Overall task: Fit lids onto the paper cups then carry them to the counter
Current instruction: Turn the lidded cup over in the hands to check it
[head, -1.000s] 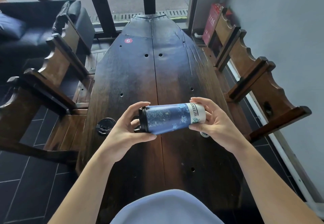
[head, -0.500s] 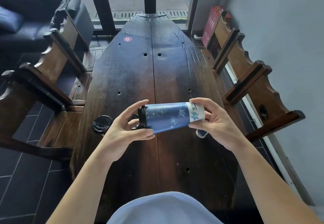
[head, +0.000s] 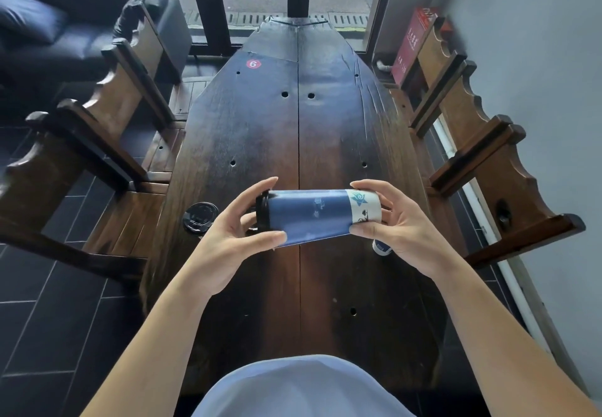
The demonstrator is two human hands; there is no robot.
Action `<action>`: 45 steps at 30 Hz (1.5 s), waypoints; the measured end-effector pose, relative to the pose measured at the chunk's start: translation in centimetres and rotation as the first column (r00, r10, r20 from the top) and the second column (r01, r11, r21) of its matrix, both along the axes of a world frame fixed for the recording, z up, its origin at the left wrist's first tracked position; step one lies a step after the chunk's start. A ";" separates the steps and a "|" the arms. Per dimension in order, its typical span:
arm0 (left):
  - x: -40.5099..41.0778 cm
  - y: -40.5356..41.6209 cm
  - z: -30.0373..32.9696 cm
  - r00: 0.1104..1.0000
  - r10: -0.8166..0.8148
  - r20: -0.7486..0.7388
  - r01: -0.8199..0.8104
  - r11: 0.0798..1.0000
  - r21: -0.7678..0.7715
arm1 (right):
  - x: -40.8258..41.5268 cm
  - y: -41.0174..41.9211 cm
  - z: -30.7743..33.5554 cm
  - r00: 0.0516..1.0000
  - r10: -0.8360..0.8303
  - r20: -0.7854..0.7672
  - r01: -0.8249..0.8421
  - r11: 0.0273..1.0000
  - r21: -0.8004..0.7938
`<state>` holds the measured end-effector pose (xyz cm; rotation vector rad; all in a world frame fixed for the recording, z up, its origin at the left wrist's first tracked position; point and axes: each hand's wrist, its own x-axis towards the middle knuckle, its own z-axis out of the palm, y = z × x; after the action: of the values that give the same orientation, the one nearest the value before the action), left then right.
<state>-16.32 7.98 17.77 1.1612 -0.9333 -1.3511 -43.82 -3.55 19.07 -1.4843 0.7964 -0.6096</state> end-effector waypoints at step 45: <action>1.6 -0.4 0.4 0.999 -0.030 0.037 0.029 1.000 0.009 | 0.1 -0.1 -0.5 0.995 0.000 -0.095 -0.010 0.994 -0.107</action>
<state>-14.76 7.60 18.16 1.1861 -0.9754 -1.3625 -43.71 -3.60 18.54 -1.6224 0.8439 -0.5894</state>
